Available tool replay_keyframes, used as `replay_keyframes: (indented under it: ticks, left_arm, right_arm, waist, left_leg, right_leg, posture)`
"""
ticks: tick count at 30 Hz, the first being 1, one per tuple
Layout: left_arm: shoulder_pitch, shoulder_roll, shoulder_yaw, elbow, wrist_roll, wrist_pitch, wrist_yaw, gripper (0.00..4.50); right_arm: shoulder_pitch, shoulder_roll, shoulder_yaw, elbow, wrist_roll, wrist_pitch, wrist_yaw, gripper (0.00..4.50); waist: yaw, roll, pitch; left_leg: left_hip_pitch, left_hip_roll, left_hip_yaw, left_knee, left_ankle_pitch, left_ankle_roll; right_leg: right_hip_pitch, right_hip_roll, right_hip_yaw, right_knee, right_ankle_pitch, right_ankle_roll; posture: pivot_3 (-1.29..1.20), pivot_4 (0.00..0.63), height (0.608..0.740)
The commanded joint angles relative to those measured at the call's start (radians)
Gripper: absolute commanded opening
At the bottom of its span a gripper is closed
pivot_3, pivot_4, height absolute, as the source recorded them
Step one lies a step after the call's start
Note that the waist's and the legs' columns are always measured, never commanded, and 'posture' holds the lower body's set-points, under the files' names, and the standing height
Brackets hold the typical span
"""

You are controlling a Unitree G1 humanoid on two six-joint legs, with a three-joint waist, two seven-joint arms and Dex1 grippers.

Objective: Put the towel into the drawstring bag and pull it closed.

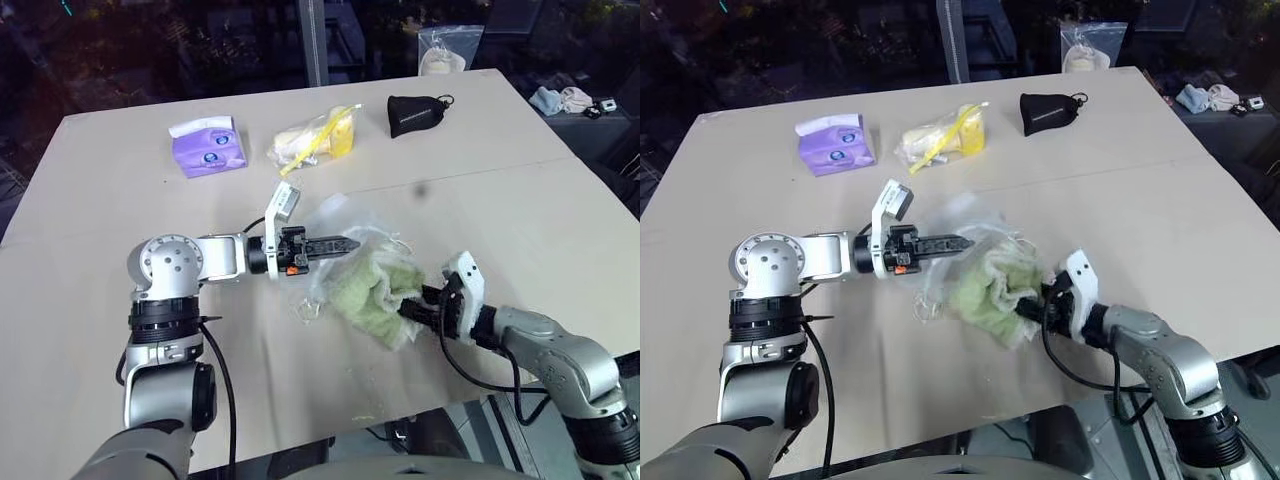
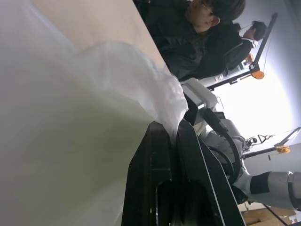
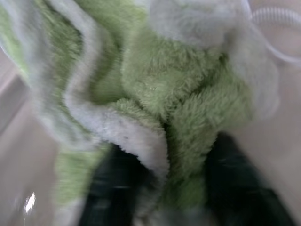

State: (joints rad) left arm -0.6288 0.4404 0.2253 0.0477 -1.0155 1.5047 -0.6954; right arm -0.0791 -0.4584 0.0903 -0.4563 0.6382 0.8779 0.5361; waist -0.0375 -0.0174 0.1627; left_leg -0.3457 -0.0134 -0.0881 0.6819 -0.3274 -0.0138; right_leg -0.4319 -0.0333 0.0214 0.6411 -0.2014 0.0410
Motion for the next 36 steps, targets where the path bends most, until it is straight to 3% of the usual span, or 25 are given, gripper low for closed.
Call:
replay_keyframes:
  ticks: [1, 2, 13, 23, 31, 36]
  left_arm:
    - [0.010, 0.025, -0.018, -0.020, 0.010, -0.053, -0.039, 0.00]
    - [0.014, 0.030, -0.024, -0.017, 0.016, -0.066, -0.048, 0.00]
    - [0.030, 0.042, -0.029, -0.024, 0.031, -0.110, -0.060, 0.00]
    - [0.051, 0.040, -0.031, -0.079, 0.022, -0.110, -0.050, 0.00]
    - [0.071, 0.038, -0.013, -0.106, 0.011, -0.104, -0.034, 0.00]
    - [0.081, 0.026, -0.019, -0.129, 0.016, -0.128, -0.017, 0.00]
  right_arm:
    - [-0.024, 0.007, -0.038, -0.019, 0.026, 0.034, -0.027, 4.05]
    - [-0.035, 0.007, -0.041, -0.017, 0.022, 0.036, -0.036, 4.46]
    - [-0.013, -0.167, -0.070, -0.095, -0.044, -0.028, 0.028, 4.46]
    - [-0.181, -0.135, 0.026, -0.009, -0.086, -0.044, 0.075, 4.46]
    - [-0.243, -0.187, 0.094, 0.039, -0.137, -0.032, 0.152, 4.46]
    - [-0.319, -0.114, 0.215, 0.168, -0.176, -0.049, 0.212, 4.46]
  waist:
    - [0.000, 0.000, 0.000]
    - [0.000, 0.000, 0.000]
    - [0.006, 0.000, 0.000]
    - [0.006, 0.000, 0.000]
    - [0.007, 0.000, 0.000]
    - [0.003, 0.000, 0.000]
  left_leg:
    - [0.000, 0.000, 0.000, 0.000, 0.000, 0.000]
    - [0.001, 0.000, 0.001, 0.000, 0.000, 0.000]
    - [-0.001, -0.001, 0.000, 0.000, 0.000, 0.000]
    - [-0.001, -0.001, -0.001, 0.001, 0.000, 0.000]
    - [-0.001, -0.001, 0.000, 0.000, 0.000, 0.000]
    - [-0.001, -0.001, 0.000, 0.000, 0.000, 0.000]
  right_leg:
    - [0.000, 0.000, 0.000, 0.000, 0.000, 0.000]
    - [0.001, 0.000, 0.001, 0.000, 0.000, 0.000]
    - [0.001, -0.001, 0.000, -0.002, 0.000, 0.000]
    - [0.001, 0.000, -0.001, -0.002, 0.000, 0.000]
    - [0.001, -0.001, 0.000, -0.004, 0.000, 0.000]
    - [0.001, -0.001, -0.001, -0.004, 0.000, 0.000]
  posture:
    - [0.00, 0.150, 0.740]
    - [0.00, 0.150, 0.740]
    - [0.00, 0.150, 0.740]
    - [0.00, 0.150, 0.740]
    - [0.00, 0.150, 0.740]
    - [0.00, 0.150, 0.740]
